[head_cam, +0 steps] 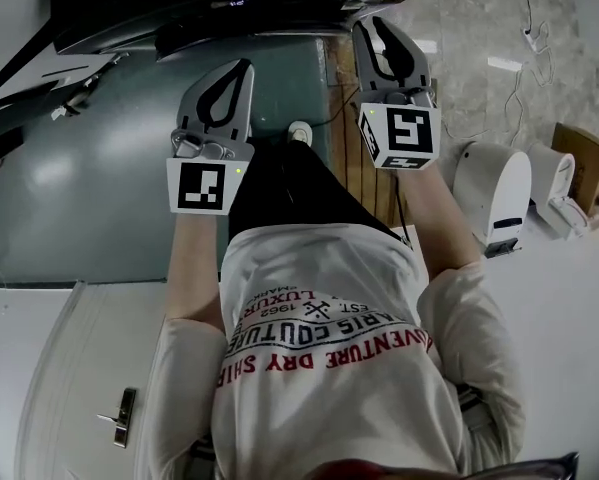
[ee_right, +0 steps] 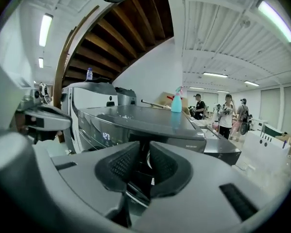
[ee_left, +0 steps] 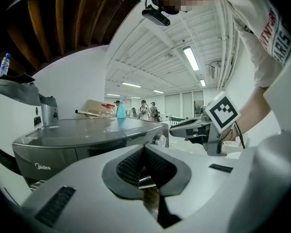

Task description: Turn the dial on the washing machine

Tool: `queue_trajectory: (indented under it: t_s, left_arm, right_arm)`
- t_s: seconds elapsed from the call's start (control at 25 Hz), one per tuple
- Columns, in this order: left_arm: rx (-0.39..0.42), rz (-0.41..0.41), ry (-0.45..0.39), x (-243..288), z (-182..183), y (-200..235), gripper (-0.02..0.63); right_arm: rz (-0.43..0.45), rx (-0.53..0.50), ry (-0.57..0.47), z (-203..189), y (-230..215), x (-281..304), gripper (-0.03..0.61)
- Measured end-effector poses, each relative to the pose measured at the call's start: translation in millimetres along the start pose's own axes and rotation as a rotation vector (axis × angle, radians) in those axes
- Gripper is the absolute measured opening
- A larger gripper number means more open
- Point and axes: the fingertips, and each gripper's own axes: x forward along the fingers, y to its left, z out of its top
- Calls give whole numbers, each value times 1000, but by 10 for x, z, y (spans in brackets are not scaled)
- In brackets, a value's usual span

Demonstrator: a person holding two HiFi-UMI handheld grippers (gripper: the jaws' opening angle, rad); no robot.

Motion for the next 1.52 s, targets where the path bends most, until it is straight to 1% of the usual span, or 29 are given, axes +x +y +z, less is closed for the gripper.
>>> queue_trajectory:
  t_s: [0.04, 0.12, 0.28, 0.44, 0.56, 0.68, 0.76, 1.04, 1.24, 1.52]
  left_arm:
    - [-3, 6, -8, -42, 55, 9, 15]
    - [5, 17, -27, -139, 183, 30, 15]
    - [91, 32, -45, -372, 428, 38, 16]
    - [137, 28, -46, -580, 618, 8, 15]
    - [128, 30, -74, -721, 771, -43, 17]
    - [121, 43, -80, -856, 860, -70, 15]
    - [120, 51, -86, -917, 896, -99, 15]
    - [72, 65, -118, -1113, 936, -115, 15]
    - [80, 85, -134, -1239, 1003, -66, 15]
    - [94, 72, -134, -1257, 1015, -100, 15]
  right_arm:
    - [17, -1, -9, 54, 40, -70, 66]
    - [43, -6, -27, 165, 117, -195, 43]
    - [81, 0, -68, 378, 242, -439, 29]
    - [73, 12, -96, 546, 301, -673, 28]
    - [82, 10, -125, 662, 387, -870, 28]
    - [99, -5, -147, 747, 501, -1035, 28]
    - [106, -3, -159, 794, 532, -1116, 28]
    - [116, -9, -189, 902, 649, -1245, 28]
    - [118, -21, -201, 973, 727, -1283, 27]
    - [134, -19, -201, 1012, 775, -1300, 26]
